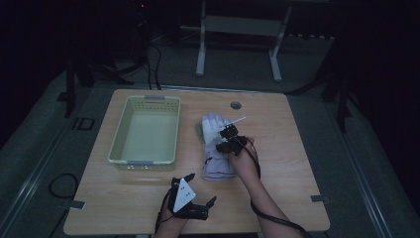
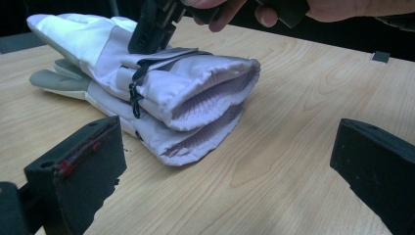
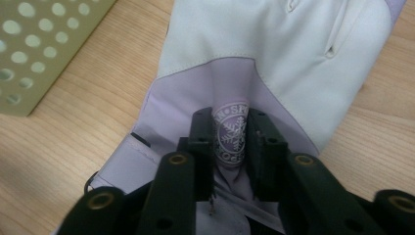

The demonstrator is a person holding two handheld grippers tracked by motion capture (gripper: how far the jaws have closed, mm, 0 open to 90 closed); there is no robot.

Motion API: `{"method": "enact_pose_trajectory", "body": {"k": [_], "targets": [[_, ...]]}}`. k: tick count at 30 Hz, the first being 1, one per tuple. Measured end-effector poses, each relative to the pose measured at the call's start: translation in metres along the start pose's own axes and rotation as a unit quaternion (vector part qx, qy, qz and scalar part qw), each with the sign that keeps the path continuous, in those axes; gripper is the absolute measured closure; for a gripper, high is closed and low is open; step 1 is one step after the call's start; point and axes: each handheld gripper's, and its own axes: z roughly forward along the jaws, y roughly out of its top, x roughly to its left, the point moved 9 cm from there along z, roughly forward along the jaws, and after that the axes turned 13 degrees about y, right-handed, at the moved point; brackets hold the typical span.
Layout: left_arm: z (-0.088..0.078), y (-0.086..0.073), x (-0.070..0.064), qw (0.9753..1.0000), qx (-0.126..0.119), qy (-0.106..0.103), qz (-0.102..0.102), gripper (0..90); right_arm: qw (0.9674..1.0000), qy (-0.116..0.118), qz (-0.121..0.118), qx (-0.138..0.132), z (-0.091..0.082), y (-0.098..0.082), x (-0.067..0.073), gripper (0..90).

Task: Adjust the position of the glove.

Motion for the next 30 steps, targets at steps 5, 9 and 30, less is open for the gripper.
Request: {"method": "enact_pose_trajectory", "body": {"k": [5,9,30], "targets": [[0.000,0.000,0.000,1.0000,0.000,0.000,0.000,0.0,0.9998,0.007,-0.012,-0.015,-0.003,0.005,0.005,58.9],[0.000,0.000,0.000,1.0000,0.000,-0.001,-0.001,0.0,0.9987,0.017,-0.032,-0.036,-0.011,0.010,0.011,39.3],[0.001,0.000,0.002,1.0000,0.004,0.000,-0.008,0.0,0.9864,0.041,-0.146,-0.065,-0.037,-0.008,-0.006,15.0]]}}
